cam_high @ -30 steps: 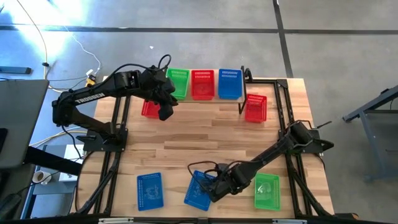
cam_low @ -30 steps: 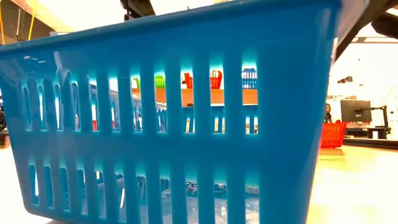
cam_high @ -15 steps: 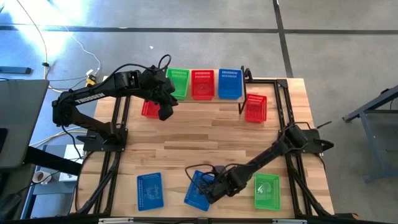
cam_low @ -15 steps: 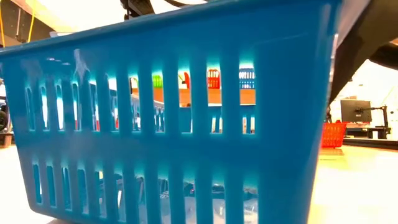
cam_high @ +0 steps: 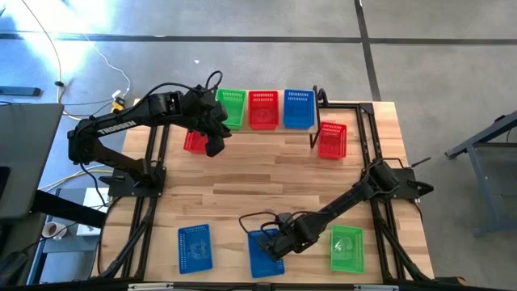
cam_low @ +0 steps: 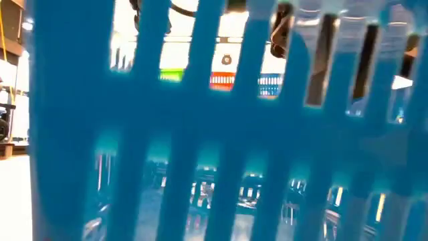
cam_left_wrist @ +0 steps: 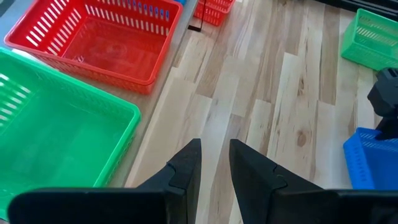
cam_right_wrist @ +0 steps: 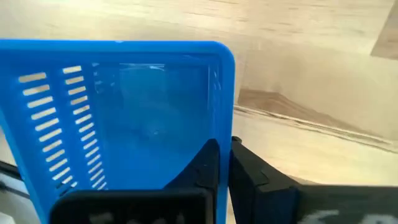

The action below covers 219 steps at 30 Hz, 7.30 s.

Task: Stack baskets on shelf by color
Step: Stack the right blue bin on top of the blue bin on the shelf, then stack the left red bin on top of the red bin on the shelf

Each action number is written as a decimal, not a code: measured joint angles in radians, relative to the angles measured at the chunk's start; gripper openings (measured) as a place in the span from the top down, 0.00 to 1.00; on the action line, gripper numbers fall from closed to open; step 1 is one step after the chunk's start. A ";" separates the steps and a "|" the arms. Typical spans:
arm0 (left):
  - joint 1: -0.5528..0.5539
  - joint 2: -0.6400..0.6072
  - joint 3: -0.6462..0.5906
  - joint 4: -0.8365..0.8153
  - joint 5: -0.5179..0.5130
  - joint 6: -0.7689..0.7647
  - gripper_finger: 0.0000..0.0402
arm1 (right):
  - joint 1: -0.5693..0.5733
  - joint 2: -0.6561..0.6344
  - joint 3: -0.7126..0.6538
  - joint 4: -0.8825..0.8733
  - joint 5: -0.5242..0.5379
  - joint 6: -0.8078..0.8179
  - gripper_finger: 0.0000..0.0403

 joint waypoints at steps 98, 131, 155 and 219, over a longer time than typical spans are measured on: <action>0.000 0.000 0.000 -0.023 -0.061 0.000 0.81 | -1.440 -0.565 0.000 -0.326 -0.483 -1.203 1.00; 0.000 0.000 0.000 -0.023 -0.061 0.000 0.81 | -1.449 -0.561 0.000 -0.380 -0.429 -1.273 1.00; 0.000 0.000 0.000 -0.023 -0.077 0.000 0.81 | -1.443 -0.563 0.036 -0.381 -0.421 -1.412 0.79; 0.360 0.001 -0.111 -0.446 -0.209 -0.588 0.62 | -1.016 -0.566 0.197 -0.817 0.046 -1.425 0.79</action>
